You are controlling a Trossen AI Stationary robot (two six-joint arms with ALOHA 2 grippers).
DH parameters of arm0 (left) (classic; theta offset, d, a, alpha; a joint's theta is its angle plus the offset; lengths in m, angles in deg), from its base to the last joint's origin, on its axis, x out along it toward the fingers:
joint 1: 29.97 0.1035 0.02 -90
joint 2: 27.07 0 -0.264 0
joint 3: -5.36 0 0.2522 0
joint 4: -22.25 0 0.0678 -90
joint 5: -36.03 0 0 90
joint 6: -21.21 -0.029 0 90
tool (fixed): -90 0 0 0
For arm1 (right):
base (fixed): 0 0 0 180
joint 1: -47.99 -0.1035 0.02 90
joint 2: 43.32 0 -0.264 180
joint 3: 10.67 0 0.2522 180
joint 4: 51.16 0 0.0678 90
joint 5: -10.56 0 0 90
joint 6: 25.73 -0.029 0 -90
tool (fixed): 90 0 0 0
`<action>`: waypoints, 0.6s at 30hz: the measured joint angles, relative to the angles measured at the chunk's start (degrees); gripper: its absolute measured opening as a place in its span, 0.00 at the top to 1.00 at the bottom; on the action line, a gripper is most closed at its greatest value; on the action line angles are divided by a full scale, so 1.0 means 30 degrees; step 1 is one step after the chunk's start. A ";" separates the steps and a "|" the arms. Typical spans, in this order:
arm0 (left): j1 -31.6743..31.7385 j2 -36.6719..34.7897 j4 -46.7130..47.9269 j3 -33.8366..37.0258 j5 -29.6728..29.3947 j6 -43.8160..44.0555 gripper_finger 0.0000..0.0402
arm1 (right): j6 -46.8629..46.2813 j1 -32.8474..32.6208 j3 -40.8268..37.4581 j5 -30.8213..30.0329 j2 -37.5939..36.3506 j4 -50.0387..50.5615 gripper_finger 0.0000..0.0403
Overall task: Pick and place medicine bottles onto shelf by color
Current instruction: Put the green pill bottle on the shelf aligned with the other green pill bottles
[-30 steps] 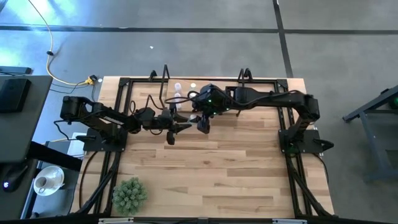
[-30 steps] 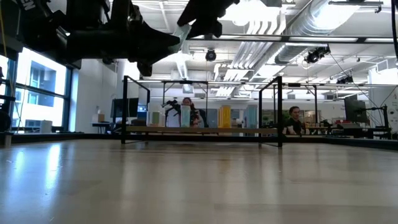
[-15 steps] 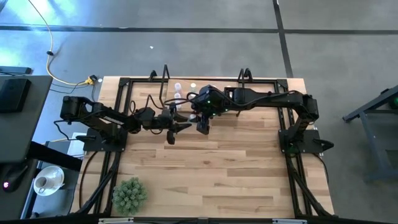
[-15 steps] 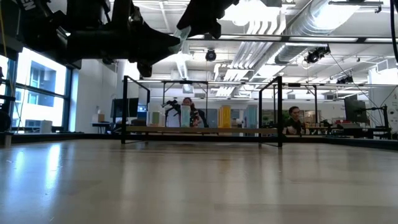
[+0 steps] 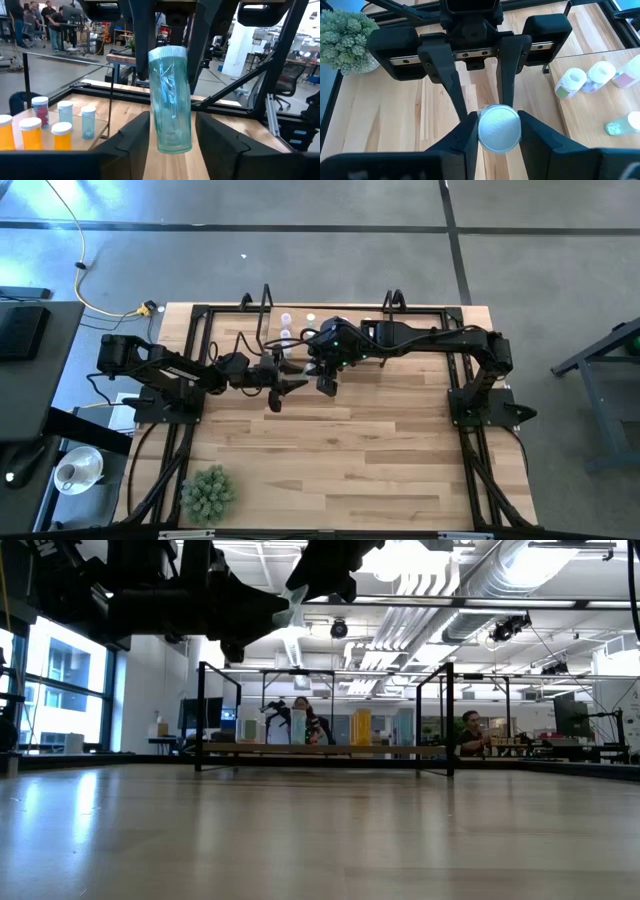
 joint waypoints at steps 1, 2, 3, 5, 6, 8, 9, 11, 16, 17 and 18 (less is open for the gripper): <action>0.0000 0.0000 -0.0004 0.0000 -0.0003 -0.0093 0.62 | 0.0036 0.0000 0.0000 -0.0005 0.0000 0.0002 0.75; 0.0000 0.0000 -0.0002 0.0000 0.0000 -0.0123 0.60 | 0.0128 0.0000 0.0000 -0.0040 0.0000 -0.0003 0.75; 0.0000 0.0000 -0.0004 0.0000 0.0011 -0.0137 0.58 | 0.0248 0.0000 0.0000 -0.0203 0.0000 -0.0003 0.75; 0.0000 -0.0034 0.0007 0.0000 0.0060 -0.0253 0.54 | 0.0487 0.0000 0.0000 -0.0528 -0.0012 0.0015 0.75; 0.0000 -0.0191 0.0088 0.0007 0.0073 -0.0283 0.53 | 0.0616 0.0002 0.0000 -0.0556 -0.0073 0.0081 0.75; 0.0000 -0.0504 -0.0037 0.0015 0.0078 -0.0290 0.50 | 0.0830 0.0086 0.0000 -0.0590 -0.0233 0.0266 0.75; 0.0000 -0.0644 0.0018 0.0015 0.0105 -0.0290 0.49 | 0.0820 0.0147 0.0000 -0.0591 -0.0373 0.0375 0.75; 0.0000 -0.1096 0.0312 0.0022 0.0131 -0.0290 0.48 | 0.0780 0.0270 0.0000 -0.0597 -0.0672 0.0556 0.75; -0.0018 -0.2457 0.1446 0.0022 0.0146 -0.0290 0.48 | 0.0458 0.0401 0.0000 -0.1246 -0.1722 0.0535 0.75; -0.0054 -0.2748 0.1690 0.0022 0.0146 -0.0290 0.49 | 0.0476 0.0393 0.0000 -0.1932 -0.1952 0.0560 0.75; -0.0105 -0.2995 0.1883 0.0022 0.0146 -0.0290 0.49 | 0.0636 0.0393 0.0000 -0.2693 -0.2159 0.0555 0.75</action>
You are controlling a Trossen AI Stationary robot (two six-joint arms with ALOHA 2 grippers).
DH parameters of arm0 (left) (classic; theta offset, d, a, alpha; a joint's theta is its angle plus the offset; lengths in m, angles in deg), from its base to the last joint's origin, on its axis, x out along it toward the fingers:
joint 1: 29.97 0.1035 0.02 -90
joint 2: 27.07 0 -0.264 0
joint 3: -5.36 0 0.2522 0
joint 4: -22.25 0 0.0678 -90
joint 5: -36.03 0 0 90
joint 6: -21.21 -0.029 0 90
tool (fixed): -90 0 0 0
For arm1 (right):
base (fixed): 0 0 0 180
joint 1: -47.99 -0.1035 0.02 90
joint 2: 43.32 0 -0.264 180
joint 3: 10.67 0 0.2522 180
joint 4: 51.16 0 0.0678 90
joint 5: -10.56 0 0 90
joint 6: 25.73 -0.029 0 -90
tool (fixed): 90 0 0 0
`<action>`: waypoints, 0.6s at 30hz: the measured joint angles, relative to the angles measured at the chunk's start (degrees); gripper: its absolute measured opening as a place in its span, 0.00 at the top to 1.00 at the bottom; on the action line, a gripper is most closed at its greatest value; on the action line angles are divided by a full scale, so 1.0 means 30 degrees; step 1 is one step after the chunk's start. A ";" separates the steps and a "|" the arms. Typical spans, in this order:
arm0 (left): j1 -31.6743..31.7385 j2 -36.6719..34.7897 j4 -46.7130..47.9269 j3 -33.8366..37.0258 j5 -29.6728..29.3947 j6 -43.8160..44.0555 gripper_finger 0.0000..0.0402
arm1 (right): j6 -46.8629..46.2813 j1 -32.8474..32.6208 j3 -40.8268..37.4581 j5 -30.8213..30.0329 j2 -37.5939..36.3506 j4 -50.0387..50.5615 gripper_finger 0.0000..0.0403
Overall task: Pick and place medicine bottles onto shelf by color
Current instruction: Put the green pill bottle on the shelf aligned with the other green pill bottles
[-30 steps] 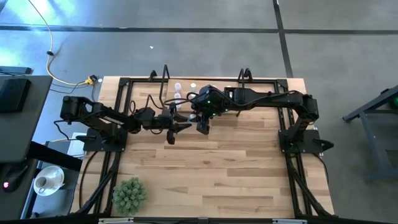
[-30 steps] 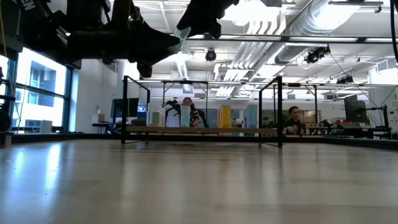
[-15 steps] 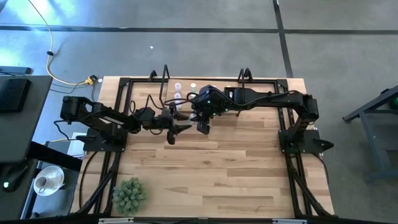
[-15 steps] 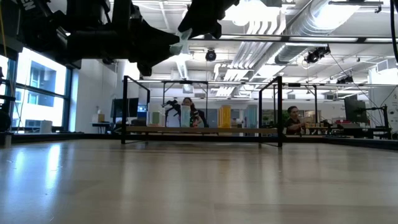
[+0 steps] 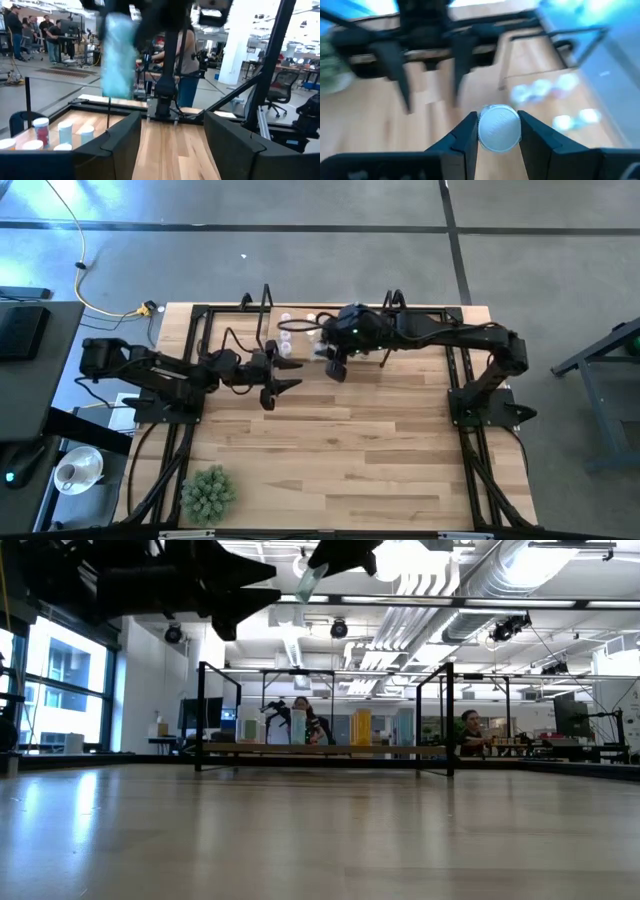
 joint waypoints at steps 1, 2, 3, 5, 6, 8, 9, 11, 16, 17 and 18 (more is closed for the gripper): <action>-0.0065 -0.0247 0.0373 0.0000 0.0000 0.0000 0.49 | 0.0212 0.0000 0.0000 -0.0798 -0.0217 -0.0089 0.75; -0.0132 -0.0508 0.0734 0.0000 -0.0003 0.0003 0.49 | 0.0461 -0.0007 0.0000 -0.1610 -0.0438 -0.0191 0.75; -0.0232 -0.0763 0.0951 0.0000 -0.0005 0.0000 0.49 | 0.0649 -0.0007 0.0000 -0.2495 -0.0612 -0.0374 0.75; -0.0464 -0.1196 0.1164 0.0000 0.0000 0.0000 0.50 | 0.1225 0.0000 0.0000 -0.4367 -0.0864 -0.1155 0.74; -0.0580 -0.1383 0.1299 0.0000 0.0007 0.0000 0.50 | 0.1620 0.0005 0.0000 -0.5363 -0.0918 -0.1545 0.74; -0.0821 -0.1763 0.1376 0.0000 0.0007 0.0003 0.50 | 0.2249 0.0140 0.0000 -0.7019 -0.0927 -0.2409 0.74; -0.0935 -0.1936 0.1352 0.0000 0.0004 0.0000 0.50 | 0.2372 0.0280 0.0000 -0.7474 -0.0922 -0.2731 0.74; -0.1168 -0.2273 0.1490 0.0000 0.0007 0.0000 0.50 | 0.2335 0.0722 0.0007 -0.7620 -0.0823 -0.3239 0.74; -0.1650 -0.3035 0.2306 0.0013 0.0007 -0.0506 0.50 | 0.0794 0.2216 0.0007 -0.5600 -0.0298 -0.2477 0.74; -0.1747 -0.3152 0.2387 0.0015 0.0006 -0.0862 0.50 | 0.0371 0.2471 0.0007 -0.5139 -0.0104 -0.2147 0.74; -0.1836 -0.3238 0.2439 0.0015 0.0000 -0.1182 0.50 | -0.0041 0.2693 0.0007 -0.4680 0.0126 -0.1934 0.74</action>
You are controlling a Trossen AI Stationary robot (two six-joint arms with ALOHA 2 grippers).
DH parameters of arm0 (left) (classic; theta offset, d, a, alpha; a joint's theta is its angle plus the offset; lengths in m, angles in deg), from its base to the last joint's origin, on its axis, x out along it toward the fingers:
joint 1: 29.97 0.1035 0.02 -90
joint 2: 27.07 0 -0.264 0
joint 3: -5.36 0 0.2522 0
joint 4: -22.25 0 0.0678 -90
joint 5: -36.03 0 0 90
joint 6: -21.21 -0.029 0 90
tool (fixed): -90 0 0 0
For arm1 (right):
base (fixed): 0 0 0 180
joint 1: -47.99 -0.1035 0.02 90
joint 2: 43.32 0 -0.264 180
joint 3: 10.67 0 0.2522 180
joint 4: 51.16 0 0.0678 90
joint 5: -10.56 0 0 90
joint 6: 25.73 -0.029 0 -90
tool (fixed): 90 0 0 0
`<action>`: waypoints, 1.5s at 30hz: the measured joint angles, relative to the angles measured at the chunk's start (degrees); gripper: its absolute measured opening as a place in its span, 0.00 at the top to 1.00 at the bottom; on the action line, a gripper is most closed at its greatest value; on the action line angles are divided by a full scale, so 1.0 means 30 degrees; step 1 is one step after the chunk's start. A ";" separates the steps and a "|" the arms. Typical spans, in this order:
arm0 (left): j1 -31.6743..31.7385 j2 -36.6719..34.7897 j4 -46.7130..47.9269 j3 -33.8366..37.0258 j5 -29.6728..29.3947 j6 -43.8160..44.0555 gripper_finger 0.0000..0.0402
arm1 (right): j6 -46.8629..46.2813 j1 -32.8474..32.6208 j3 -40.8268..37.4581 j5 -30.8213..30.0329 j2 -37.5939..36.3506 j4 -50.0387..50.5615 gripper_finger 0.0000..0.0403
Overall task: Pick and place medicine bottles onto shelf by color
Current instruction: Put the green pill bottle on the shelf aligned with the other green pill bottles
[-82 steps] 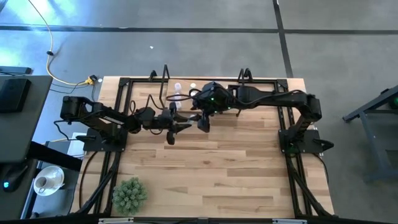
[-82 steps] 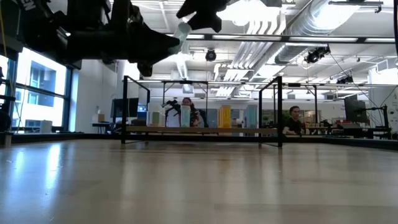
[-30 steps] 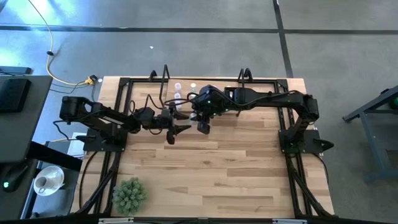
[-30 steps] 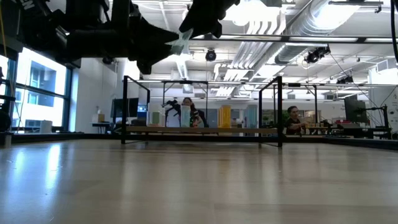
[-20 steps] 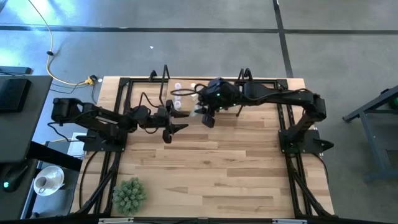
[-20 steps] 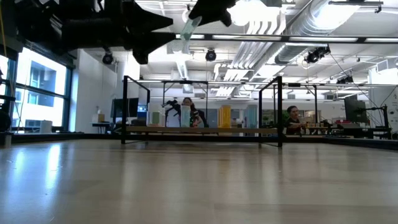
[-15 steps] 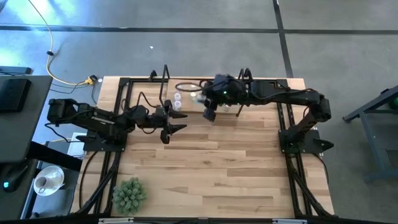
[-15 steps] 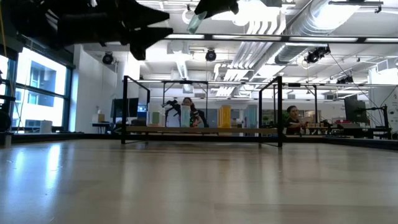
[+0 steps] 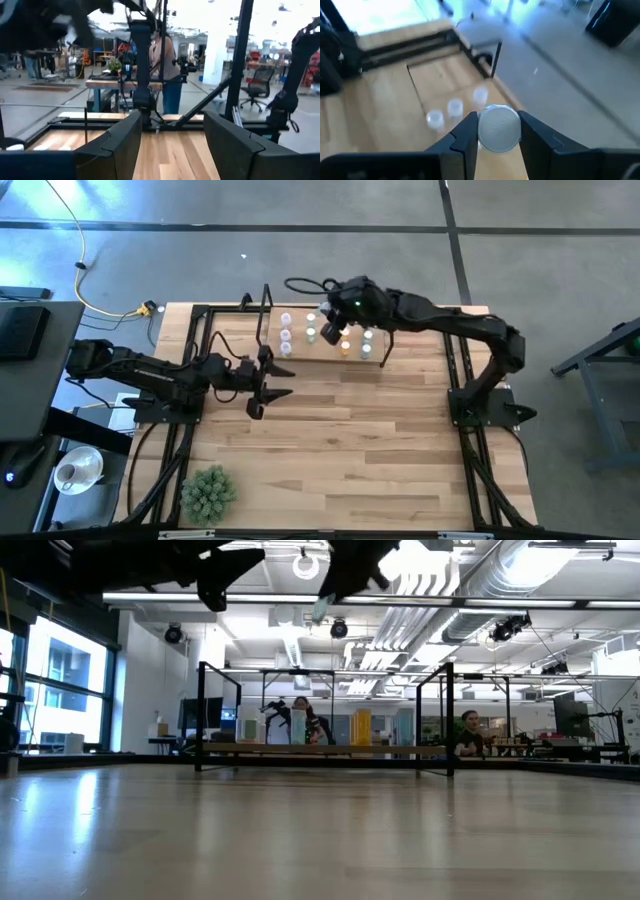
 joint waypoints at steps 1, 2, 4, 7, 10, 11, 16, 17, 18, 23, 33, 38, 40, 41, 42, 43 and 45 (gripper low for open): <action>-0.0062 -0.0062 0.0154 0.0000 -0.0030 -0.0269 0.50 | -0.0344 0.0165 0.0000 0.0427 0.0271 0.0295 0.74; -0.0118 -0.0095 0.0326 0.0000 -0.0112 -0.0411 0.50 | -0.0517 0.0287 0.0000 0.0858 0.0557 0.0652 0.74; -0.0167 -0.0167 0.0401 0.0000 -0.0160 -0.0479 0.50 | -0.0615 0.0375 0.0000 0.1708 0.1206 0.1113 0.74; -0.0201 -0.0179 0.0363 0.0000 -0.0190 -0.0479 0.50 | -0.0312 0.0426 0.0000 0.2846 0.2229 0.1546 0.74; -0.0201 -0.0179 0.0355 0.0000 -0.0226 -0.0479 0.50 | 0.0248 0.0426 0.0000 0.3997 0.3275 0.1680 0.74; -0.0201 -0.0179 0.0374 0.0000 -0.0223 -0.0479 0.50 | 0.0439 0.0426 0.0000 0.4348 0.3616 0.1680 0.74; -0.0201 -0.0179 0.0406 0.0000 -0.0225 -0.0479 0.50 | 0.1696 0.0322 0.0000 0.5205 0.4997 0.1683 0.74; -0.0201 -0.0179 0.0406 0.0000 -0.0224 -0.0479 0.50 | 0.1915 0.0293 0.0000 0.5218 0.5219 0.1690 0.74; -0.0201 -0.0179 0.0406 0.0000 -0.0219 -0.0479 0.50 | 0.2122 0.0272 0.0000 0.5237 0.5428 0.1636 0.74; -0.0201 -0.0179 0.0414 0.0000 -0.0219 -0.0479 0.50 | 0.3109 0.0120 0.0000 0.5251 0.6428 0.1115 0.74; -0.0201 -0.0179 0.0518 0.0000 -0.0219 -0.0472 0.50 | 0.4157 0.0306 0.0000 0.5253 0.7035 -0.0212 0.74; -0.0201 -0.0172 0.0552 0.0000 -0.0219 -0.0472 0.50 | 0.4107 0.0699 -0.0007 0.5253 0.7272 -0.0353 0.74; -0.0201 -0.0172 0.0552 0.0000 -0.0219 -0.0472 0.50 | 0.4089 0.0826 -0.0007 0.5249 0.7300 -0.0347 0.74; -0.0201 -0.0172 0.0552 0.0000 -0.0219 -0.0472 0.50 | 0.4098 0.0887 -0.0007 0.5245 0.7300 -0.0416 0.74; -0.0201 -0.0172 0.0552 0.0000 -0.0219 -0.0472 0.50 | 0.4098 0.0938 -0.0007 0.5238 0.7300 -0.0490 0.74; -0.0201 -0.0172 0.0552 0.0000 -0.0219 -0.0472 0.50 | 0.4098 0.0973 -0.0007 0.5242 0.7300 -0.0555 0.74; -0.0201 -0.0172 0.0552 0.0000 -0.0219 -0.0472 0.50 | 0.4099 0.1093 -0.0007 0.5246 0.7300 -0.0572 0.74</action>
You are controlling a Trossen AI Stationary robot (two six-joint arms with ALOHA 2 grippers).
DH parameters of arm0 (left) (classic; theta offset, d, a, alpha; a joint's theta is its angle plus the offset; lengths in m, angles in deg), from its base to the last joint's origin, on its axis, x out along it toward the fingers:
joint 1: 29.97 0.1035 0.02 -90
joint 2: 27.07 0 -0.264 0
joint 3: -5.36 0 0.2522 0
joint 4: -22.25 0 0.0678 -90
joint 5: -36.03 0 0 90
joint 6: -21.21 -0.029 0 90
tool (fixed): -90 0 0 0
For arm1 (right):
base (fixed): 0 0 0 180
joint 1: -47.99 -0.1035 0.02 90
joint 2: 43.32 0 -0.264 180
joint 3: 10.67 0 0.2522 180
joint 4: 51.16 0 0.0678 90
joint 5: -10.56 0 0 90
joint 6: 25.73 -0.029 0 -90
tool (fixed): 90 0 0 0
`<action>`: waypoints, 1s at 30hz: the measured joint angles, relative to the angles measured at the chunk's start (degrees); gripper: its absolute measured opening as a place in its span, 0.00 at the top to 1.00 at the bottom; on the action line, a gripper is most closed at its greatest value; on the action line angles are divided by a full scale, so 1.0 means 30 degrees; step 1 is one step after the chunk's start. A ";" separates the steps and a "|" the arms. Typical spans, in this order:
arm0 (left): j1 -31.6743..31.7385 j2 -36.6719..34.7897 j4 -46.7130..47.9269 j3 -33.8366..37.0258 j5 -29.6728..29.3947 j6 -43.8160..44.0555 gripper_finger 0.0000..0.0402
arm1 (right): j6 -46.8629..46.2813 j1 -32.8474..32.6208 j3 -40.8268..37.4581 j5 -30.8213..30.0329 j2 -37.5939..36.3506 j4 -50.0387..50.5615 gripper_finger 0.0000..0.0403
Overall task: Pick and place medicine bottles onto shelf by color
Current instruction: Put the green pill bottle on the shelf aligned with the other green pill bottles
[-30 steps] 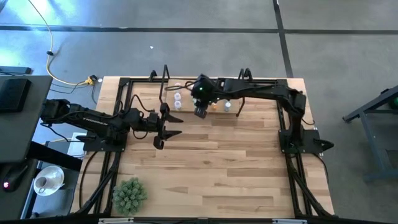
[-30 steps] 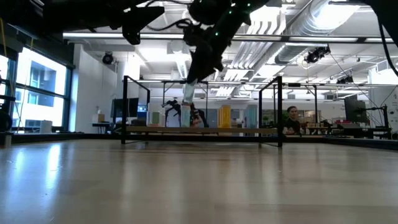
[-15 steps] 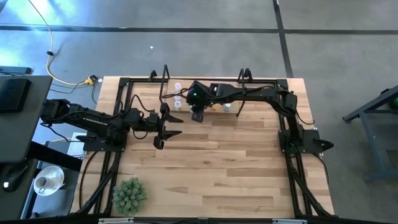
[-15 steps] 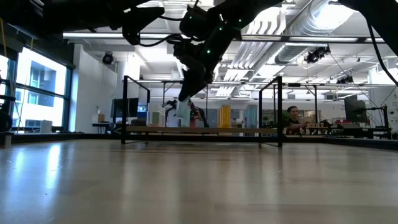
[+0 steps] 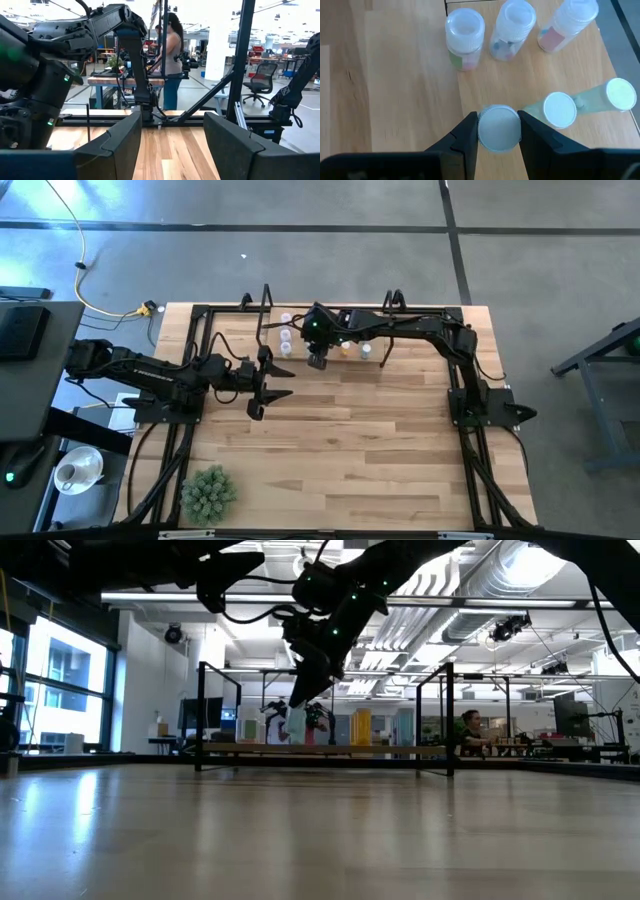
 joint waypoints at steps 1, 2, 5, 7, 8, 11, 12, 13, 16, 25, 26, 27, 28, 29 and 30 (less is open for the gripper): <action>0.0000 0.0000 0.0000 0.0000 0.0000 0.0000 0.50 | 0.0000 0.0071 0.0000 0.0004 0.0000 -0.0007 0.74; 0.0000 0.0000 0.0000 0.0000 0.0000 0.0000 0.50 | 0.0000 0.0122 0.0000 0.0016 0.0005 -0.0013 0.74; 0.0000 0.0000 0.0000 0.0000 0.0000 0.0236 0.50 | -0.0403 0.0218 0.0006 0.0245 0.0195 -0.0037 0.74; 0.0001 -0.0080 0.0112 0.0000 0.0000 0.0321 0.50 | -0.0394 0.0207 0.0000 0.0356 0.0299 0.0065 0.74; 0.0000 -0.0226 0.0291 0.0000 0.0000 0.0328 0.50 | -0.0404 0.0141 0.0000 0.0330 0.0337 0.0085 0.74; 0.0000 -0.0671 0.0832 -0.0007 0.0000 0.0352 0.50 | -0.0372 -0.0038 0.0000 0.0147 0.0364 0.0234 0.74; 0.0000 -0.0881 0.1283 -0.0004 0.0000 0.0382 0.50 | -0.0365 -0.0082 0.0000 0.0152 0.0364 0.0184 0.74; 0.0003 -0.1085 0.1542 0.0000 0.0000 0.0481 0.50 | -0.0363 -0.0085 0.0000 0.0133 0.0364 0.0181 0.74; 0.0003 -0.1674 0.2106 -0.0007 0.0000 0.0834 0.50 | -0.0358 0.0057 0.0000 -0.0074 0.0364 0.0205 0.74; 0.0003 -0.2208 0.2739 -0.0007 0.0000 0.0830 0.50 | -0.0400 0.0235 0.0000 -0.0285 0.0364 0.0071 0.74; 0.0003 -0.2208 0.2739 -0.0007 0.0000 0.0823 0.50 | -0.0408 0.0167 0.0000 -0.0299 0.0388 0.0064 0.74; 0.0000 -0.2208 0.2737 -0.0007 0.0000 0.0823 0.50 | -0.0392 0.0086 0.0000 -0.0415 0.0417 0.0056 0.74; 0.0000 -0.2208 0.2737 -0.0007 0.0000 0.0823 0.50 | -0.0357 0.0013 0.0000 -0.0659 0.0442 0.0134 0.74; 0.0000 -0.2208 0.2739 -0.0007 0.0000 0.0823 0.50 | -0.0350 -0.0041 0.0000 -0.0938 0.0461 0.0235 0.74; 0.0000 -0.2208 0.2739 -0.0007 0.0000 0.0823 0.50 | -0.0350 -0.0065 0.0000 -0.1088 0.0466 0.0253 0.74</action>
